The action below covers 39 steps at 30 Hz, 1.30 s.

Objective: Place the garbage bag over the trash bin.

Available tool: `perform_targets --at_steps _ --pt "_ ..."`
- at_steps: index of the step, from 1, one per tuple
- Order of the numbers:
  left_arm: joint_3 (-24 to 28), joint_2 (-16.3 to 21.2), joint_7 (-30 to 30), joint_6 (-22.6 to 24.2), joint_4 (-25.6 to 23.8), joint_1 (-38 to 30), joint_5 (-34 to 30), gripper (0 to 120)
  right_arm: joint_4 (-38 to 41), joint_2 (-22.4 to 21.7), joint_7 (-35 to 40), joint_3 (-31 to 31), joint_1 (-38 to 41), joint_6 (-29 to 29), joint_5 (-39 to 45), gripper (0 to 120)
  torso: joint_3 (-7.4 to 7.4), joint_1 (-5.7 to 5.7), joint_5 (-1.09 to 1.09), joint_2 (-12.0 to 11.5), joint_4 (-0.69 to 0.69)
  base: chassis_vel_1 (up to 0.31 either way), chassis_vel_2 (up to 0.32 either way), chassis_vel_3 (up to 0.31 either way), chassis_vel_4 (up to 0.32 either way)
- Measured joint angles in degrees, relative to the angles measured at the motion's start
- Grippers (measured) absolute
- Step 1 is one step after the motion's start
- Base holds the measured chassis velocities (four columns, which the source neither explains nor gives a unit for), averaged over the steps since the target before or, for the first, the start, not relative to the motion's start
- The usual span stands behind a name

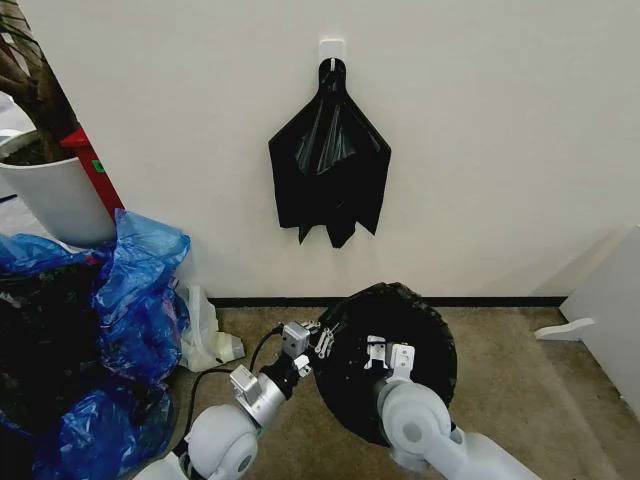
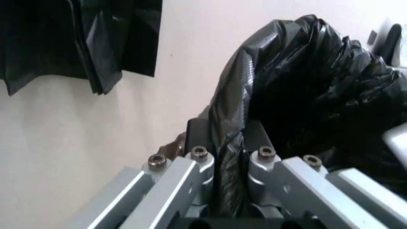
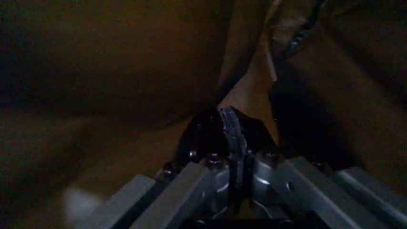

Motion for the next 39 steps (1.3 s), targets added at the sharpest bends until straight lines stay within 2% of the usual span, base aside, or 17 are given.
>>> perform_targets --at_steps 6,11,16,27,34,39 --pt "0.0 -0.2 -0.2 0.5 -0.5 -0.4 -1.1 4 0.4 -0.7 -0.5 0.7 -0.7 0.0 -1.0 0 0.00 0.00 0.00 0.0 -0.01 0.000 0.000 0.000 0.000" --pt "0.0 -0.5 -0.2 0.5 1.7 -0.6 -0.4 4 5.7 -2.8 0.2 1.2 -1.0 0.3 -1.9 0 0.00 0.00 0.00 0.0 -0.01 0.000 0.000 0.000 0.000" --pt "0.0 -0.8 -0.6 0.5 2.3 -0.3 0.5 4 7.4 -3.0 0.2 1.8 -0.5 0.3 -3.7 0 0.00 0.00 -0.01 0.0 -0.01 0.000 0.000 0.000 0.000" --pt "0.1 0.3 -0.2 0.7 0.5 0.8 0.4 4 1.5 -1.2 -0.5 5.8 -1.5 1.5 -6.7 0 0.00 0.00 0.00 0.0 0.00 0.000 0.000 0.000 0.000" --pt "0.4 1.5 2.1 0.4 -1.3 1.0 -0.2 4 0.4 -1.6 -1.1 10.3 -3.6 1.5 -6.3 0 0.00 0.00 0.00 0.0 -0.01 0.000 0.000 0.000 0.000" --pt "0.4 1.5 2.9 -0.1 -2.0 1.3 -0.6 4 -0.3 -1.5 -1.2 11.3 -3.9 1.5 -5.8 0 0.00 0.00 0.01 0.0 -0.01 0.000 0.000 0.000 0.000"
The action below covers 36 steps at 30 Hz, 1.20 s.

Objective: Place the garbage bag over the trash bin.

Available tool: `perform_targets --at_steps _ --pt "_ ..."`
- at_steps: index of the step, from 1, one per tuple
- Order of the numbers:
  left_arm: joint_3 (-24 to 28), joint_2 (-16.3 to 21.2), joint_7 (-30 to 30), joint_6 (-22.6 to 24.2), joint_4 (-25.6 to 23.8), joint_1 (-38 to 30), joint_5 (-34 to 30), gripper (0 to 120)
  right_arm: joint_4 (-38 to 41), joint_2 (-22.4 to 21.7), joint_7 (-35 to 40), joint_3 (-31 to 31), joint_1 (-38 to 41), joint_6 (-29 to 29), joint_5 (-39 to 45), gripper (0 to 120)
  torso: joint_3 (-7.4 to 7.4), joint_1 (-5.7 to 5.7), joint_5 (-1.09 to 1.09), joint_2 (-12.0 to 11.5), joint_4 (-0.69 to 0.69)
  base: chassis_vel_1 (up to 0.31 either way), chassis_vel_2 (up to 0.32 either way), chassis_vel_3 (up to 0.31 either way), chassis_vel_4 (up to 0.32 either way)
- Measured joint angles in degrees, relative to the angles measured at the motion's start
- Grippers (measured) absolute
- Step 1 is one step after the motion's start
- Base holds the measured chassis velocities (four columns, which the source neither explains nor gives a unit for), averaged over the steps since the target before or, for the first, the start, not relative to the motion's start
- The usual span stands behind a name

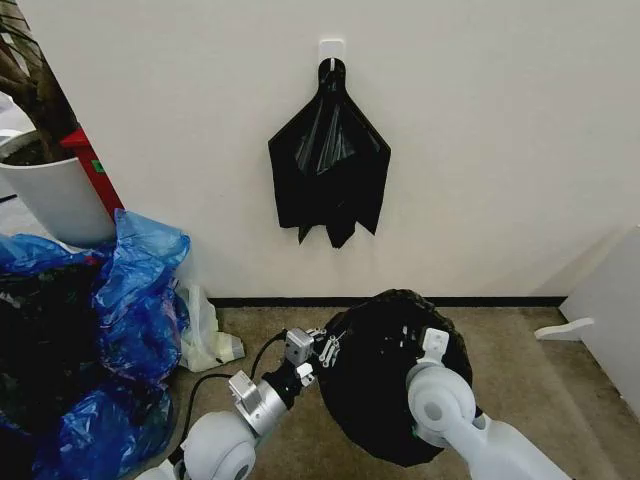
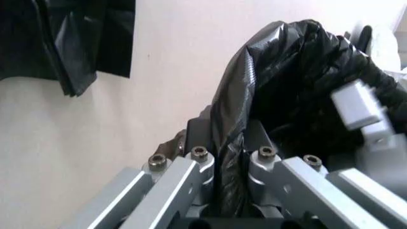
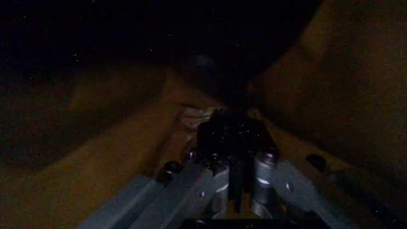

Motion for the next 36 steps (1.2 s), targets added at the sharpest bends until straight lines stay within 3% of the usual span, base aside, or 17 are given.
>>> perform_targets --at_steps 8,15,23,31,35,36 --pt "-0.1 0.2 1.0 -0.3 0.4 -0.3 -0.3 4 1.2 -0.5 -0.5 0.5 -0.5 -0.1 0.5 0 0.00 0.00 0.00 0.0 0.00 0.000 0.000 0.000 0.000" --pt "0.3 -0.4 -2.1 0.8 3.7 -2.0 0.7 4 6.7 -1.1 -0.7 -2.1 -1.3 -0.4 0.5 0 0.00 0.00 -0.02 0.0 0.00 0.000 0.000 0.000 0.000" --pt "1.3 -0.8 -4.1 2.5 4.3 -2.2 0.5 4 9.9 -1.1 -5.3 -2.4 -3.9 -0.9 -2.6 0 0.00 0.00 0.00 0.0 0.00 0.000 0.000 0.000 0.000" --pt "1.9 -2.4 -11.7 7.1 5.8 -2.7 -2.3 4 19.0 -3.0 -8.8 -1.4 -7.7 -1.7 -4.2 0 0.00 0.00 -0.01 0.0 0.00 0.000 0.000 0.000 0.000" --pt "0.7 -3.6 -15.0 8.6 5.8 -1.8 -4.0 4 21.3 -3.2 -13.5 0.3 -9.0 -1.2 -6.2 0 0.00 0.00 -0.02 0.0 -0.02 0.000 0.000 0.000 0.000" --pt "-0.2 -4.2 -17.1 9.3 5.5 -0.9 -4.8 4 21.7 -3.2 -18.8 2.0 -9.7 0.2 -9.3 0 0.00 0.00 0.00 0.0 0.01 0.000 0.000 0.000 0.000"
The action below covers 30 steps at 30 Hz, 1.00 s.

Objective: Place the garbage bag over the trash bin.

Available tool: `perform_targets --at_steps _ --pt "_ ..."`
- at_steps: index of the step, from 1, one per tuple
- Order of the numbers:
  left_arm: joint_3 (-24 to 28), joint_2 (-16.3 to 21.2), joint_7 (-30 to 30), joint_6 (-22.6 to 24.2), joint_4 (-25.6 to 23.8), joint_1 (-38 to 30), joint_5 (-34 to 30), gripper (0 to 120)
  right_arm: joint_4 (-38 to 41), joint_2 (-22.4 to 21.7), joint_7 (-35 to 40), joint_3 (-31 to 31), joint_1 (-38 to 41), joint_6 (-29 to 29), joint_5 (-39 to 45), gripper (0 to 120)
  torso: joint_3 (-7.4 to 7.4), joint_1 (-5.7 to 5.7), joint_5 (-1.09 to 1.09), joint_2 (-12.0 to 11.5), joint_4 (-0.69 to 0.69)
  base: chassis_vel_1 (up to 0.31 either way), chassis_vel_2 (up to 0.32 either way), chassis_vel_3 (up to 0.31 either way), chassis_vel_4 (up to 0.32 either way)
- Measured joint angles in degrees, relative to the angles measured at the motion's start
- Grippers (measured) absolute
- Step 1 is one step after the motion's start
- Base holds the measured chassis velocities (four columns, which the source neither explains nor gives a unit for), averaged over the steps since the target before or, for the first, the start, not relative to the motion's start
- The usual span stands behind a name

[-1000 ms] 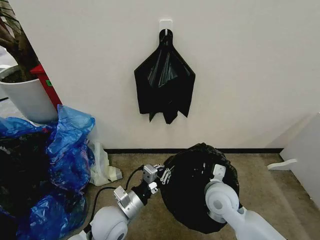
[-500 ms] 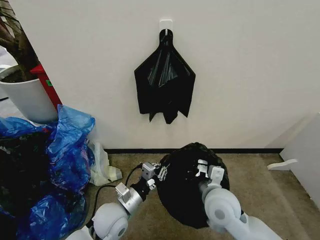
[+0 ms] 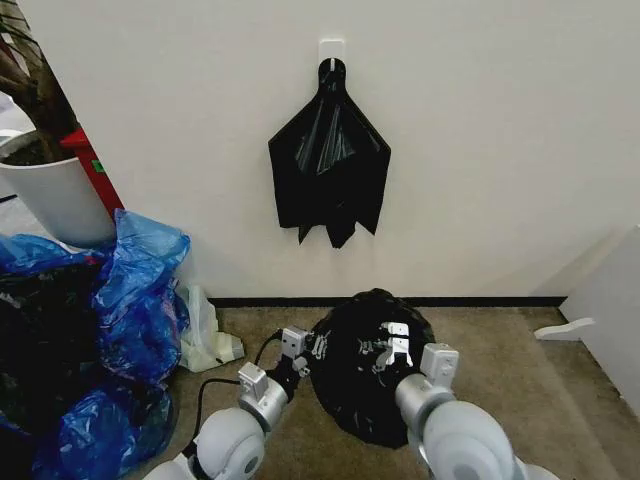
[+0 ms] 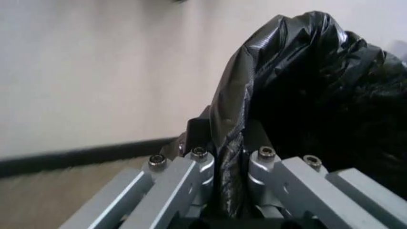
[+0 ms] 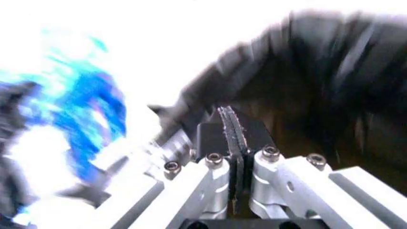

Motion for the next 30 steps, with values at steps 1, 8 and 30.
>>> perform_targets --at_steps 1,8,30 --pt "-0.6 -0.4 -1.8 0.6 -0.3 0.4 -0.8 4 0.1 0.0 -3.7 1.5 -0.7 1.2 -2.9 0 0.00 0.00 -0.01 0.0 0.02 0.000 0.000 0.000 0.000" --pt "-2.6 -1.3 -7.8 5.0 -1.3 -0.1 -7.8 4 -4.7 1.3 -25.3 11.9 -6.0 15.9 -25.8 0 0.00 0.00 -0.01 0.0 -0.01 0.000 0.000 0.000 0.000" --pt "1.8 -2.5 -17.6 12.0 -2.9 -5.0 -25.2 4 -7.2 22.5 -38.9 40.1 -30.9 30.5 -32.8 60 0.00 0.00 -0.01 0.0 0.00 0.000 0.000 0.000 0.000"
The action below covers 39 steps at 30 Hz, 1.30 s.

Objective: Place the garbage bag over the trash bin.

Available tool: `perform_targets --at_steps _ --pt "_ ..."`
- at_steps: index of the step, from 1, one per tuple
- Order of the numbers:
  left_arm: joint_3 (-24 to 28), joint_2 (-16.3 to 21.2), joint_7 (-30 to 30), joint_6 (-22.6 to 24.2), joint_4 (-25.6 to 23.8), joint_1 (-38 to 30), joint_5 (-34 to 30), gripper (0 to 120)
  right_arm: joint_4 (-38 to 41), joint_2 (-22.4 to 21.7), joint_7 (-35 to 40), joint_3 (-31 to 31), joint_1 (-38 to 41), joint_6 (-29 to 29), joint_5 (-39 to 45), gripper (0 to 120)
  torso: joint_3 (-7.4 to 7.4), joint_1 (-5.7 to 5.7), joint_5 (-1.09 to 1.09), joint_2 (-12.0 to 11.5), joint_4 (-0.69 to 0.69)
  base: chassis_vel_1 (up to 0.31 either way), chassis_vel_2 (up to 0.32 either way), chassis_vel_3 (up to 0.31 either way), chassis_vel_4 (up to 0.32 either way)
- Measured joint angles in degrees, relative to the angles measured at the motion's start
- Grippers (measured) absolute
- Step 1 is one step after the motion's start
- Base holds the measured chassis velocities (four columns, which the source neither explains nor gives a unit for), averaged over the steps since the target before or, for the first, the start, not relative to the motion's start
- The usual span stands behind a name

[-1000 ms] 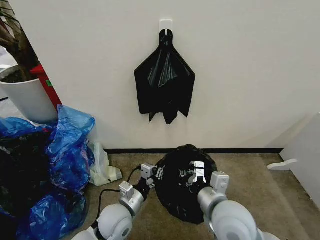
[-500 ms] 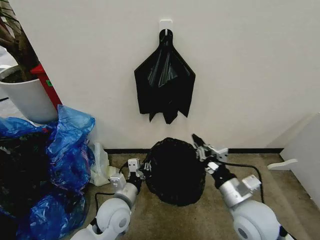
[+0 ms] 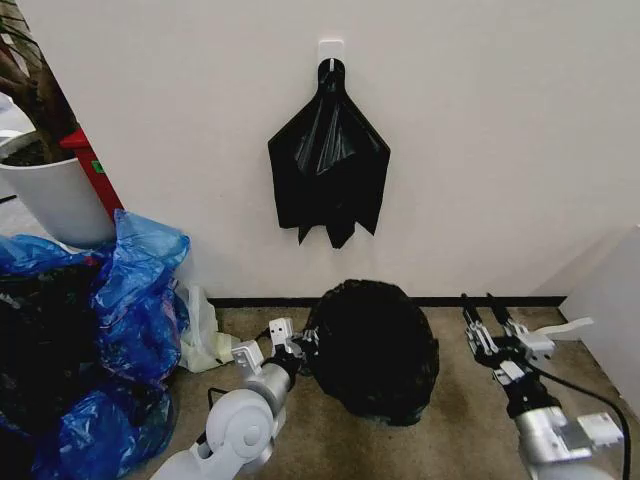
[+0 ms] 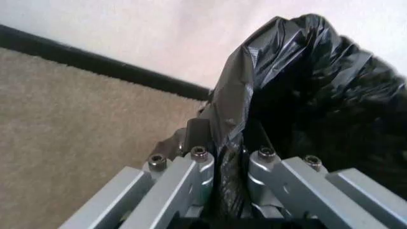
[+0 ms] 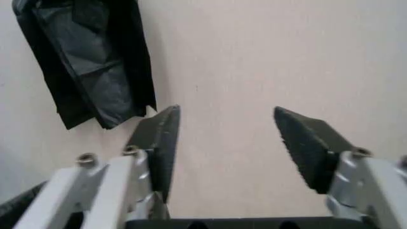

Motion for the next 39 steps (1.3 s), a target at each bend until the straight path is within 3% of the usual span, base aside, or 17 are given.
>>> perform_targets --at_steps 6,12,21,37,39 --pt "0.3 0.0 -1.8 1.4 1.3 -1.5 -2.4 4 0.2 1.2 0.6 -0.4 1.0 0.1 -0.1 86 0.01 0.00 0.00 0.0 0.00 0.000 0.000 0.000 0.000" --pt "0.3 -0.5 0.5 1.3 3.2 -1.0 -2.0 4 0.5 1.5 1.5 -1.0 1.4 -0.2 -0.1 99 0.01 0.00 0.01 0.0 0.00 0.000 0.000 0.000 0.000" --pt "0.1 -2.8 4.2 -0.5 7.3 -0.6 -0.8 4 0.9 1.2 2.5 -1.6 1.2 -0.3 -0.2 100 0.01 0.00 0.01 0.0 -0.01 0.000 0.000 0.000 0.000" --pt "0.3 -3.8 5.7 -0.6 9.6 0.9 3.0 4 1.4 -0.1 3.4 -2.1 0.6 -0.4 0.3 100 0.01 0.00 0.01 0.0 0.00 0.000 0.000 0.000 0.000" --pt "0.3 -3.8 5.9 -0.6 9.8 0.9 3.4 15 1.4 -0.2 3.4 -2.1 0.6 -0.4 0.4 100 0.01 0.00 0.01 0.0 -0.01 0.000 0.000 0.000 0.000"
